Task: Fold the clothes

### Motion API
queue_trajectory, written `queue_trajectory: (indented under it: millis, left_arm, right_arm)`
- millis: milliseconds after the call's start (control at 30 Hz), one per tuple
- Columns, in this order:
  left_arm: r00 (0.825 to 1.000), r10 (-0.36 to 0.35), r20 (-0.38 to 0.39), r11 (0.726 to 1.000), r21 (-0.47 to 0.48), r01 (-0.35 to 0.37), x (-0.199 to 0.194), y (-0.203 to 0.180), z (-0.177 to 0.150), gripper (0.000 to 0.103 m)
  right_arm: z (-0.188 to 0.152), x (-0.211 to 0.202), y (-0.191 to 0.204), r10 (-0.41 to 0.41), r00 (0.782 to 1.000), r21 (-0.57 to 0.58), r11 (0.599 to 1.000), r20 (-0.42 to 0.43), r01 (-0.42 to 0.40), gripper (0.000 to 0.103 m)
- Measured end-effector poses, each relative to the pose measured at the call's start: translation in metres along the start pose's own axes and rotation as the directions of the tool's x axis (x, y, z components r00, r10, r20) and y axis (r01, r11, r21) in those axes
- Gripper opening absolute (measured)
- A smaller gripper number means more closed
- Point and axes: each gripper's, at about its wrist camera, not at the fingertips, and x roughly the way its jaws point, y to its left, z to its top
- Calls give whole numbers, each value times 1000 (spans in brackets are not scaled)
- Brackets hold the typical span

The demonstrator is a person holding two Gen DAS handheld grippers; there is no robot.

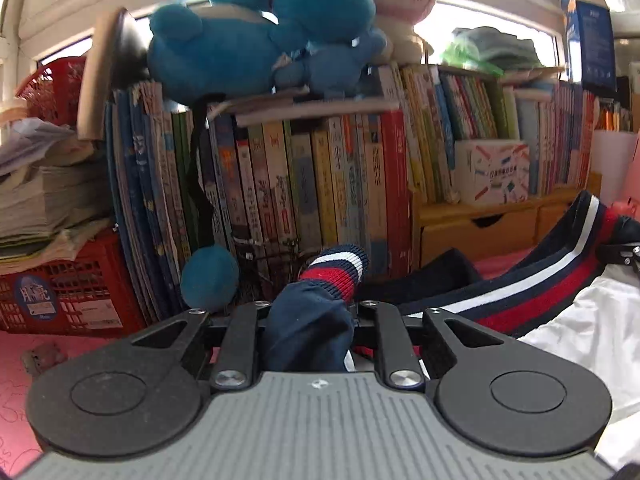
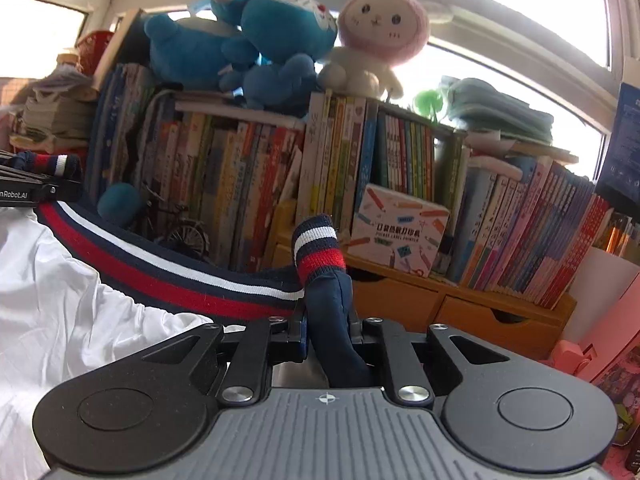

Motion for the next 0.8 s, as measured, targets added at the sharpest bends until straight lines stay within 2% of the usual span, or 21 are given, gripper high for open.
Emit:
queue_trajectory:
  millis: [67,133,200,267,333,367,433,500,533,567,667,733,800]
  left_arm:
    - [996,15,-90,1000,19,-13,26,-1,-13,22]
    - [987,34,-160,999,26,-31,48,0,-26,23]
    - [993,34,-117,999,2,-34,45,5,-25,23]
    - [997,33,-70,999,-24,-35,42,10,-23,24]
    - [997,55,-45,998,-1,-55,45,11,-17,27]
    - [997,66,-33,998,12,-66,47,12,-14,31]
    - [992,86,-93,996,22,-85,62,16,-19,36]
    - [975,121,-185,993,34,-117,82,19,-27,50]
    - [967,125,-221,992,35,-120,89,22,-28,52]
    - [966,115,-232,993,10,-115,91,29,-26,58]
    - [980,81,-183,981,-158,-111,69,56,-17,73]
    - [987,73,-145,959,-260,-109,48,71,-10,74]
    - [989,102,-107,955,-269,-128,21,76,-6,73]
  right_arm:
    - [-11,22,-1,3,997,12,1000,-73,-2,17]
    - [-21,35,0,-1,994,17,1000,-111,3,18]
    - [-27,42,1,-7,993,29,1000,-120,11,18]
    - [-21,38,-1,-20,997,38,999,-70,23,18]
    - [-12,38,-2,-34,999,38,999,-33,35,18]
    - [-11,45,-2,-38,998,34,999,-46,40,19]
    - [-10,60,0,-46,996,29,998,-80,48,20]
    - [-19,88,6,-60,983,17,998,-172,64,27]
    - [-25,101,9,-57,973,16,998,-222,62,28]
    - [-26,106,12,-67,970,-2,998,-233,69,29]
    - [-19,108,17,-100,967,-41,995,-236,93,37]
    - [-9,99,13,-112,969,-28,994,-221,108,53]
    - [0,81,1,-101,977,44,993,-187,111,65]
